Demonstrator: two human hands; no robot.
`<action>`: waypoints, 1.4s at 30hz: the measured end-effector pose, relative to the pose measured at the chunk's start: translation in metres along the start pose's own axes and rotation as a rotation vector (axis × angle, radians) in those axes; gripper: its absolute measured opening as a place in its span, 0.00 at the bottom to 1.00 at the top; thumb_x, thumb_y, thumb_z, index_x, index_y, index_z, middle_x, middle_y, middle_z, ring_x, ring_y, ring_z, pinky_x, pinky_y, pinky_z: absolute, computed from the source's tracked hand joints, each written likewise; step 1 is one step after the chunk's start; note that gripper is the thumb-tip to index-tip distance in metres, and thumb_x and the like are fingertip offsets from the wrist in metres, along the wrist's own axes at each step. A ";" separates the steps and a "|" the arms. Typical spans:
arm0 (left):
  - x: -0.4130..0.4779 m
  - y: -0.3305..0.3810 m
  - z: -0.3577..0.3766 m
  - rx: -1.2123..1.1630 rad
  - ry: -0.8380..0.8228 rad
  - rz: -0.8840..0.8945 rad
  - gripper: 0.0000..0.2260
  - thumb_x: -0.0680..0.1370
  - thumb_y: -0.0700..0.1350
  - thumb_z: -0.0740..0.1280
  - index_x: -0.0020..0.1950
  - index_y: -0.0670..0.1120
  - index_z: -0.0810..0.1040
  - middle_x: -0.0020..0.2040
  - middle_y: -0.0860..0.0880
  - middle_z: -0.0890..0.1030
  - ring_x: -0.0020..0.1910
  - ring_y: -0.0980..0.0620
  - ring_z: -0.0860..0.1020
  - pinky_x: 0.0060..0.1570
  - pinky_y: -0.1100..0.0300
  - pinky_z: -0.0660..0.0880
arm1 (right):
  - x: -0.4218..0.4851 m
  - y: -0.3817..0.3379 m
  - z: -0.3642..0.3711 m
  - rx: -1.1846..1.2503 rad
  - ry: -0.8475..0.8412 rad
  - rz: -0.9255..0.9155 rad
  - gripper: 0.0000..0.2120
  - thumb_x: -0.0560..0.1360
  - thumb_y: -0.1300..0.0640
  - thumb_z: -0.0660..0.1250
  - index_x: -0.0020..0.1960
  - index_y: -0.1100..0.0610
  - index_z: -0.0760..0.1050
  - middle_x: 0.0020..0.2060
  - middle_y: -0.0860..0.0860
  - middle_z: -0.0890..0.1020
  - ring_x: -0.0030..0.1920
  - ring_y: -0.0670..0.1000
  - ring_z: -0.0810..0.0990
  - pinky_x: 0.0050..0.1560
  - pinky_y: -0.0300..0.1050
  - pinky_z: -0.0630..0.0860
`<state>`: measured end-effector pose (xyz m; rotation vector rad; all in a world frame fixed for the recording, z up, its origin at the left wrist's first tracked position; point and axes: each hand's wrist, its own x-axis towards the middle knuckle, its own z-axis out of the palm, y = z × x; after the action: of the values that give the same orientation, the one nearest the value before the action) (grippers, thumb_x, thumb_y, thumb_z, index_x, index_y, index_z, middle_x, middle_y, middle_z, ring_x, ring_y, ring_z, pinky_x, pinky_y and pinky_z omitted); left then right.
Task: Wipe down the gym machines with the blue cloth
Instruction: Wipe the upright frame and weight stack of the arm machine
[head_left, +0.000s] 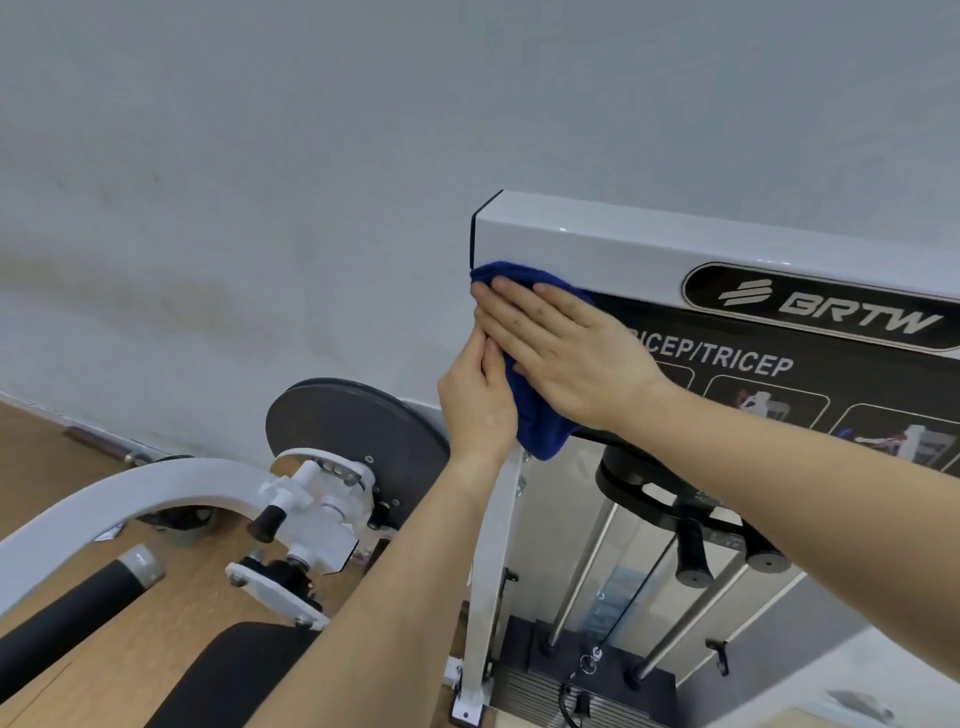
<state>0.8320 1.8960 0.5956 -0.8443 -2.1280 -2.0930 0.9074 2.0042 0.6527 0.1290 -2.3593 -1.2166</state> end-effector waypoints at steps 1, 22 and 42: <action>-0.002 -0.012 -0.001 0.003 -0.021 -0.016 0.16 0.86 0.48 0.55 0.70 0.52 0.76 0.52 0.55 0.84 0.47 0.62 0.79 0.47 0.69 0.74 | -0.002 -0.009 0.005 -0.003 -0.007 -0.014 0.30 0.84 0.55 0.47 0.81 0.64 0.41 0.81 0.58 0.42 0.81 0.57 0.42 0.81 0.53 0.44; 0.007 -0.056 -0.021 -0.026 -0.222 0.080 0.17 0.85 0.45 0.57 0.74 0.53 0.72 0.60 0.53 0.83 0.53 0.61 0.81 0.55 0.65 0.77 | -0.014 -0.069 0.030 -0.043 -0.013 0.222 0.30 0.86 0.49 0.44 0.81 0.64 0.41 0.80 0.59 0.41 0.80 0.57 0.42 0.80 0.51 0.47; -0.038 -0.138 -0.021 -0.008 -0.236 -0.069 0.22 0.77 0.49 0.68 0.71 0.53 0.75 0.48 0.51 0.86 0.52 0.49 0.83 0.56 0.49 0.80 | -0.081 -0.194 0.062 0.781 0.060 0.995 0.26 0.81 0.57 0.64 0.77 0.59 0.62 0.69 0.57 0.72 0.65 0.59 0.74 0.62 0.57 0.75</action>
<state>0.8017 1.8714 0.4565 -1.0832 -2.2936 -2.1306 0.9252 1.9578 0.4396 -0.6629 -2.1995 0.1740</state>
